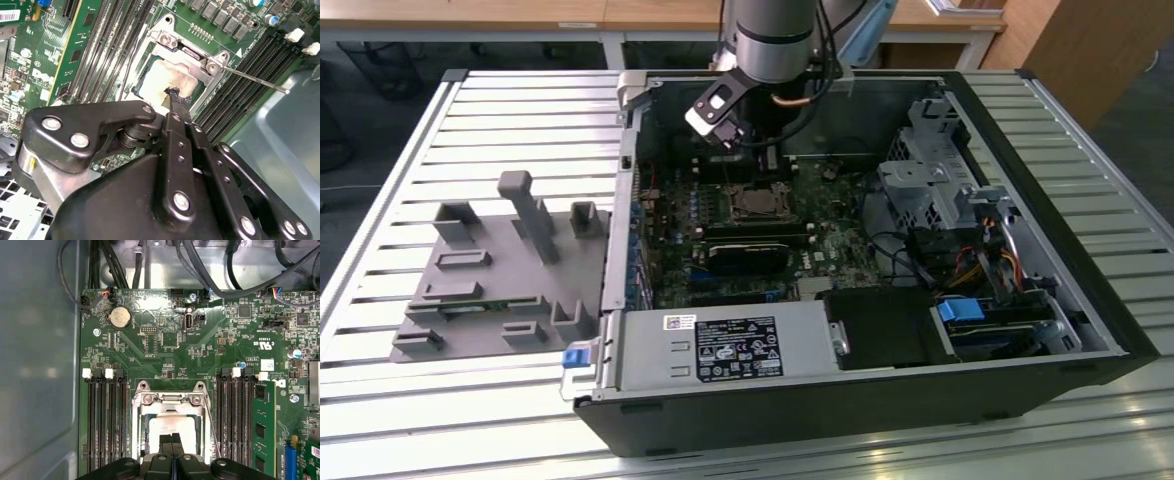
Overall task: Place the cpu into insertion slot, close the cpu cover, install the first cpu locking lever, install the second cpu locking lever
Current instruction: 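Install the first cpu locking lever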
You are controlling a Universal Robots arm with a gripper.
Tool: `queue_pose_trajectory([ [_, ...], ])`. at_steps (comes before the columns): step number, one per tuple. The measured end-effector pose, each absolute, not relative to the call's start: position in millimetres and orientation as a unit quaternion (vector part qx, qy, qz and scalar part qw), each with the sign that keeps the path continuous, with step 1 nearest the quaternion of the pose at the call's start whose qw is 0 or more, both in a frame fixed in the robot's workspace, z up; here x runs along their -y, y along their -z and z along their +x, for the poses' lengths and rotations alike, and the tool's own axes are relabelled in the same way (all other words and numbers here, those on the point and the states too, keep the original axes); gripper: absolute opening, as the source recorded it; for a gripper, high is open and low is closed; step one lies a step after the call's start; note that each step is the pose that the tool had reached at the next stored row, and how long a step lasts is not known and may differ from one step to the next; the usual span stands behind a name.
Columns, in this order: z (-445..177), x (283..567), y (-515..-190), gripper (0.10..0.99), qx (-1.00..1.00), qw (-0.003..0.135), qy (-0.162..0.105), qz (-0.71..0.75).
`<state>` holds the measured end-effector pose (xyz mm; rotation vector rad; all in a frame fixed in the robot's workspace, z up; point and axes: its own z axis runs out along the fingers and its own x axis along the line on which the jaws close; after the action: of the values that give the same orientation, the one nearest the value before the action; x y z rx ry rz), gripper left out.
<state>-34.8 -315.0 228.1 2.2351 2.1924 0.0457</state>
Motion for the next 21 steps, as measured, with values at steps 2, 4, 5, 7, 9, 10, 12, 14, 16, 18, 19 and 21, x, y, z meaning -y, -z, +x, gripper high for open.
queue_pose_trajectory([
  [2, -34.8, 315.1, -231.1, 0.106, -0.700, 0.005, -0.015, 0.714],
  [4, -34.8, 315.1, -234.5, 0.106, -0.700, 0.005, -0.015, 0.714],
  [5, -34.8, 315.1, -236.2, 0.106, -0.700, 0.005, -0.014, 0.714],
  [7, -34.8, 315.0, -239.7, 0.106, -0.700, 0.005, -0.015, 0.714],
  [9, -34.8, 315.0, -243.3, 0.106, -0.700, 0.005, -0.015, 0.714],
  [10, -34.8, 315.1, -245.1, 0.106, -0.700, 0.005, -0.015, 0.714],
  [12, -34.8, 315.0, -248.8, 0.106, -0.700, 0.005, -0.015, 0.714],
  [14, -34.8, 315.0, -252.1, 0.106, -0.700, 0.005, -0.015, 0.714],
  [16, -34.8, 315.1, -253.7, 0.106, -0.700, 0.005, -0.015, 0.714],
  [18, -34.8, 315.0, -253.7, 0.106, -0.701, 0.005, -0.015, 0.713],
  [19, -34.8, 315.0, -253.7, 0.106, -0.704, 0.005, -0.015, 0.710],
  [21, -34.8, 315.1, -253.7, 0.106, -0.714, 0.005, -0.015, 0.700],
])
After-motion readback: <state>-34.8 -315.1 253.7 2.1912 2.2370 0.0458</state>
